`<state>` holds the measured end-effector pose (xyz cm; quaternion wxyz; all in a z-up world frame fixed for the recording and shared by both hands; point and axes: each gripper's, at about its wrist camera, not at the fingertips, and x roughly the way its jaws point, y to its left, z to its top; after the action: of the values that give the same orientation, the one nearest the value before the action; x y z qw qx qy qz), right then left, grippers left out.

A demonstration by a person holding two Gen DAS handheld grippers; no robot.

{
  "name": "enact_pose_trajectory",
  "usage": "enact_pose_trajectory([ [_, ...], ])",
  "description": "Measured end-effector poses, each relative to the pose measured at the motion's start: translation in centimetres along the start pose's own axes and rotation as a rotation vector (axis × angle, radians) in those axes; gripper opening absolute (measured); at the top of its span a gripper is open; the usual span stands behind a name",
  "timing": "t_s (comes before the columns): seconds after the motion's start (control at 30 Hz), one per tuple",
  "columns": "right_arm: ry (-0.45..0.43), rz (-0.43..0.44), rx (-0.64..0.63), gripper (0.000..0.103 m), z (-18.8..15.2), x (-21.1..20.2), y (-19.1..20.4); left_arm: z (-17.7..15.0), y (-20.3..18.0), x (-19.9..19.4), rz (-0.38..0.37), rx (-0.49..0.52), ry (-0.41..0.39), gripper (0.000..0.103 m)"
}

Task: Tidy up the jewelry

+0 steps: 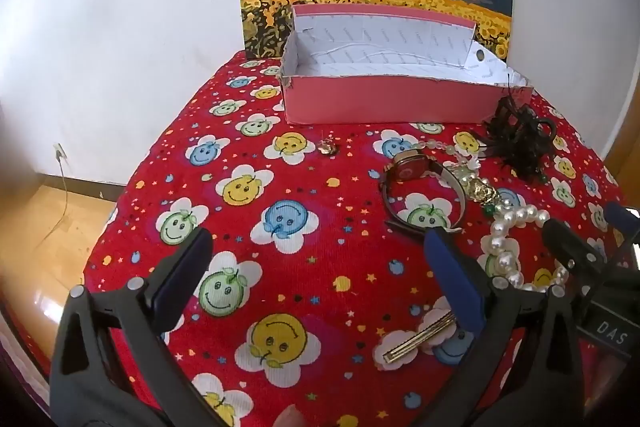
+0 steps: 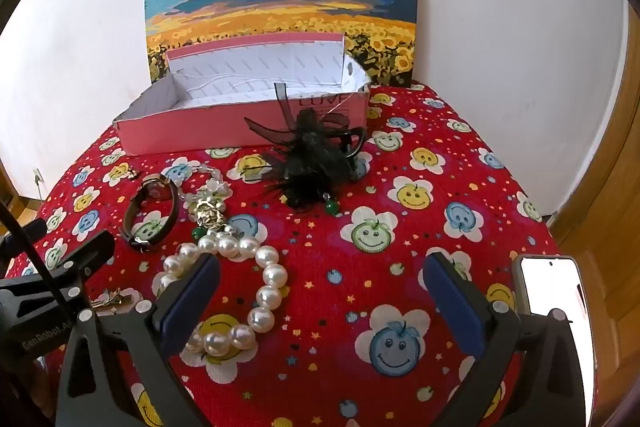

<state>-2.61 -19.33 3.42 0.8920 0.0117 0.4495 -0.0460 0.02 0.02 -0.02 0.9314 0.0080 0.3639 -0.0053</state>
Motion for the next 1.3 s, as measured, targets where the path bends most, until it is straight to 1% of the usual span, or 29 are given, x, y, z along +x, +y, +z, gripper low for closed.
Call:
enact_pose_trajectory([
  [0.23, 0.002, -0.004, -0.004, 0.103, -0.03, 0.02, 0.03, 0.20, -0.04, 0.37, 0.000, 0.006, 0.001, 0.099],
  [0.43, 0.000, -0.005, -0.006, 0.103, -0.05, -0.02, 0.05, -0.05, 0.16, -0.48, -0.006, 0.003, -0.007, 0.099],
  [1.17, 0.000, -0.007, -0.007, 0.103, -0.02, 0.07, 0.03, 0.08, 0.60, -0.35, -0.014, -0.010, -0.008, 0.099],
  [1.3, 0.000, -0.007, -0.007, 0.103, -0.03, 0.08, 0.03, -0.02, 0.13, -0.33, -0.009, -0.010, -0.008, 0.099],
])
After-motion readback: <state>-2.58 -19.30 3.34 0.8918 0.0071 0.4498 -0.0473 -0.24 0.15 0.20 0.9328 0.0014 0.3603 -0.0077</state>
